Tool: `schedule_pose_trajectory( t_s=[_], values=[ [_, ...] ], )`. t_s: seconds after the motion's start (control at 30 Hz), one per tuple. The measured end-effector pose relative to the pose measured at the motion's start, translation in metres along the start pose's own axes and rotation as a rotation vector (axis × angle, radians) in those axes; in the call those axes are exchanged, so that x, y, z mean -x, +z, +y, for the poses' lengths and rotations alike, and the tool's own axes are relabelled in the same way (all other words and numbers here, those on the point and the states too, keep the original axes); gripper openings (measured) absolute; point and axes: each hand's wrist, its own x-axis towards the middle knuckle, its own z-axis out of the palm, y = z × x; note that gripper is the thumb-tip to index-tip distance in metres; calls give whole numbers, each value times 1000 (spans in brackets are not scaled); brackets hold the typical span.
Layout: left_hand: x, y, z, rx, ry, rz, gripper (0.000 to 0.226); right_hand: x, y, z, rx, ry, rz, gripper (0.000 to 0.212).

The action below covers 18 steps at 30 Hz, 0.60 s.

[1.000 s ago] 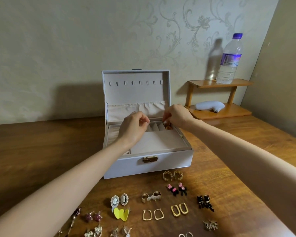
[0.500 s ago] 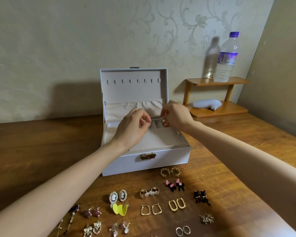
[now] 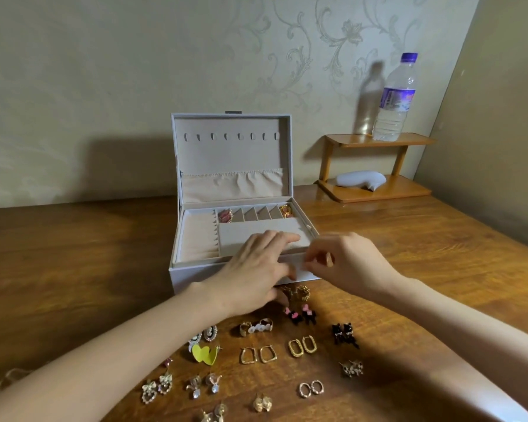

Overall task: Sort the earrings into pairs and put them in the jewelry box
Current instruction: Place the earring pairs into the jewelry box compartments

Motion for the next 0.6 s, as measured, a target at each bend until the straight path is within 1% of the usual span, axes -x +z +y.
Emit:
schedule_pose_trajectory(
  t_s=[0.1,0.17,0.27,0.33,0.43,0.6],
  values=[
    [-1,1,4,3,10,-49,19,6,3,-3,87,-23,-102,16],
    [-2,0,4,1,9,-34,17,8,4,-4,104,-12,-149,21],
    [-3,0,3,-19,4,-19,19,11,10,-6,128,-27,-196,22],
    [-3,0,3,-17,8,-12,19,13,14,-7,126,-34,-197,22],
    [0,-1,2,36,26,19,18,13,16,-7,94,-31,-179,15],
    [7,-8,-7,192,25,167,16,16,7,-11,-18,-17,-148,7]
  ],
)
